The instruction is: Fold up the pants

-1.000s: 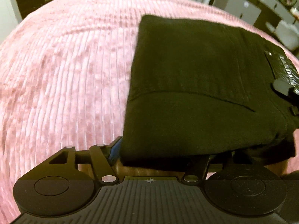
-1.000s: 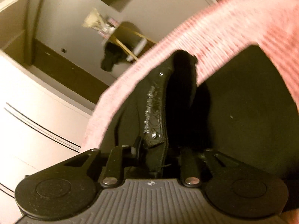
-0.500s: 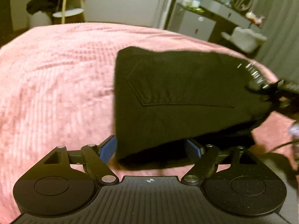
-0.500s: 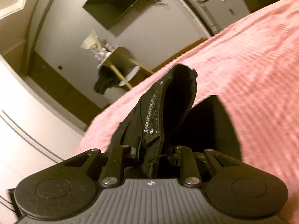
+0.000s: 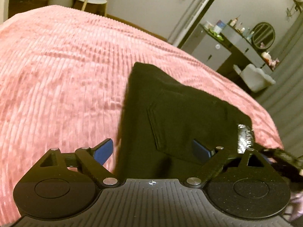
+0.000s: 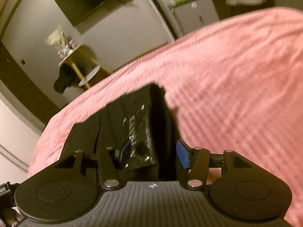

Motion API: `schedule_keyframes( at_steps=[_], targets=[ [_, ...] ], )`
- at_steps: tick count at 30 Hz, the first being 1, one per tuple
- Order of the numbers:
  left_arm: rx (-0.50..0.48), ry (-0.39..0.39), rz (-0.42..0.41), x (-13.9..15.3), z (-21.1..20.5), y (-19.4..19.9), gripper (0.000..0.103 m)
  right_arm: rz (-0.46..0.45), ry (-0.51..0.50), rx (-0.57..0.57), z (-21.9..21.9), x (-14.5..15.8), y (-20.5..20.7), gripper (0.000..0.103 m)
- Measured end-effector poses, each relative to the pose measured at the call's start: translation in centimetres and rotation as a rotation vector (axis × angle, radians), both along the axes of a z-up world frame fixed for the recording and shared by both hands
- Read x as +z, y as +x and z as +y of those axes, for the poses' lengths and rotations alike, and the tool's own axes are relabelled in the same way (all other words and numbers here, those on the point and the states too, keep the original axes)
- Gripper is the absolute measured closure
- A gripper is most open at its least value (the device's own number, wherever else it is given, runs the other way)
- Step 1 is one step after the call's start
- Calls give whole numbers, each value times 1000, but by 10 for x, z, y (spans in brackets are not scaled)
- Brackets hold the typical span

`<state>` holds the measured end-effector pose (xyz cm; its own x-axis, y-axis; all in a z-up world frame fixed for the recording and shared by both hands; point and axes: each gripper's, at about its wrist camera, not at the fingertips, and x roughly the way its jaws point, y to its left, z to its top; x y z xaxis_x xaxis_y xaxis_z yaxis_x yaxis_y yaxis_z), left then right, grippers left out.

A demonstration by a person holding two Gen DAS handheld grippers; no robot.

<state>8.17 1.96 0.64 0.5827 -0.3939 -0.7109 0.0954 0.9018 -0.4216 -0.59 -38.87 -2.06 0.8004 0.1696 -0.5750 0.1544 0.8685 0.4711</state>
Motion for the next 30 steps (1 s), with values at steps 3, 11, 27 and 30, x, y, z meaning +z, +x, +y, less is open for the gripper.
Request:
schedule_keyframes(
  at_steps=[3,11,27,30],
  targets=[
    [-22,3,15,-11,-16,6,8,-54,31,55,5,8,-6,53],
    [-47,153,-61,-20,-41,3,4,189,19,136,17,-33,12,86],
    [-122,301,-143,-44,-68,9,1,237,-14,131,23,-38,20,87],
    [-112,279,-115,-49,-63,13,0,232,-18,128,23,-38,19,87]
  ],
)
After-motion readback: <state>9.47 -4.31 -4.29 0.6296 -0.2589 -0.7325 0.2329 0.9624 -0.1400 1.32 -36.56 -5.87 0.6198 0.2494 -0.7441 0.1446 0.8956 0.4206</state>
